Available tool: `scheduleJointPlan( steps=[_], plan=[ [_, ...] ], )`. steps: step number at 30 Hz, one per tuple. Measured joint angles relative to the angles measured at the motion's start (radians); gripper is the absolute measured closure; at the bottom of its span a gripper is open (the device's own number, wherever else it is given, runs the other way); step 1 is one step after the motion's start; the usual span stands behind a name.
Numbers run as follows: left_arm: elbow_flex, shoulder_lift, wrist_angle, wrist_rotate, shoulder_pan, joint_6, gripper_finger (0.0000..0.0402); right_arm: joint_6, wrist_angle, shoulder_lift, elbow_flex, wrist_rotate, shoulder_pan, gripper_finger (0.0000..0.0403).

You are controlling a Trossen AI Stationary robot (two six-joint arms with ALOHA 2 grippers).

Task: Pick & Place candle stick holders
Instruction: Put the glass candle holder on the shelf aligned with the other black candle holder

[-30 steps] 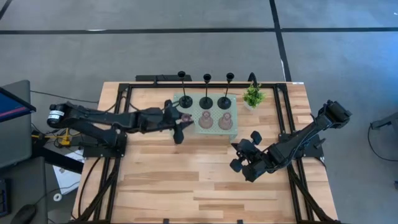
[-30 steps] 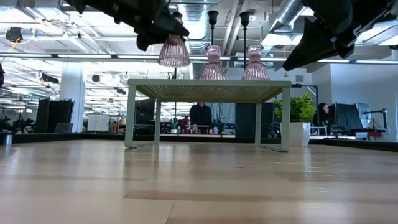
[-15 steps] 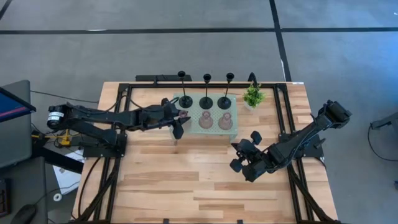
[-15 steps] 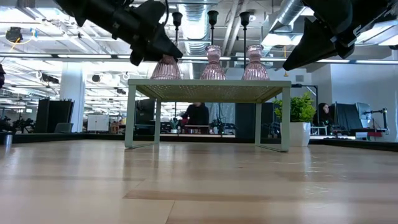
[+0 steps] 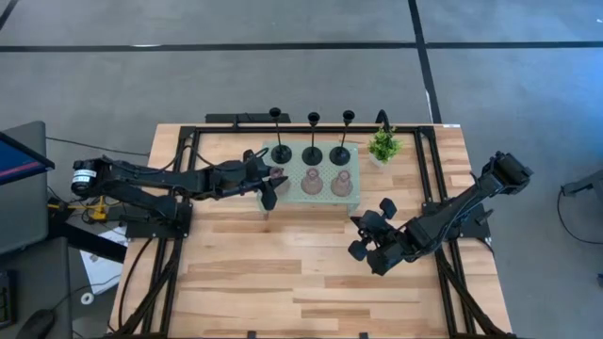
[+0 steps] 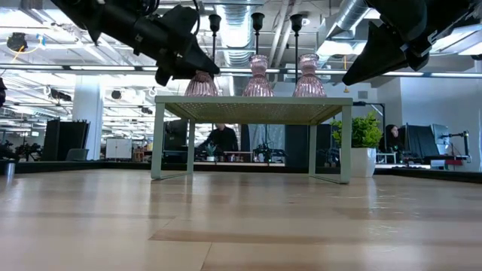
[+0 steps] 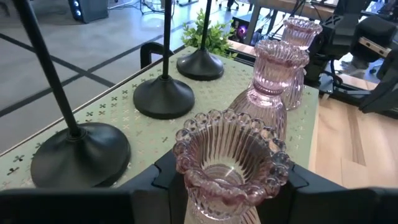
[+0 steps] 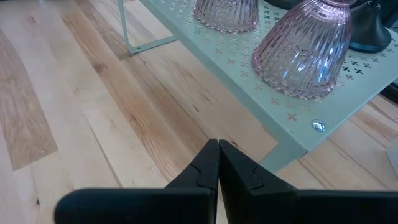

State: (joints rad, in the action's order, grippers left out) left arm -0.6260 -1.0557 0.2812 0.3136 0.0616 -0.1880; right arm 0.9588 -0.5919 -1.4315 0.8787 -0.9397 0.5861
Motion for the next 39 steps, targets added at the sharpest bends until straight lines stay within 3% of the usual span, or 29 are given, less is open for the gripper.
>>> scheduleJointPlan(
  steps=[32,39],
  plan=[
    [0.007,0.000,0.034,-0.009,0.006,-0.019,0.0253,0.001,0.000,0.000,0.000,0.000,0.000,0.0403],
    [0.007,0.000,0.035,-0.008,0.006,-0.019,0.0232,0.001,0.000,0.000,0.000,0.000,0.000,0.0403]
  ],
)
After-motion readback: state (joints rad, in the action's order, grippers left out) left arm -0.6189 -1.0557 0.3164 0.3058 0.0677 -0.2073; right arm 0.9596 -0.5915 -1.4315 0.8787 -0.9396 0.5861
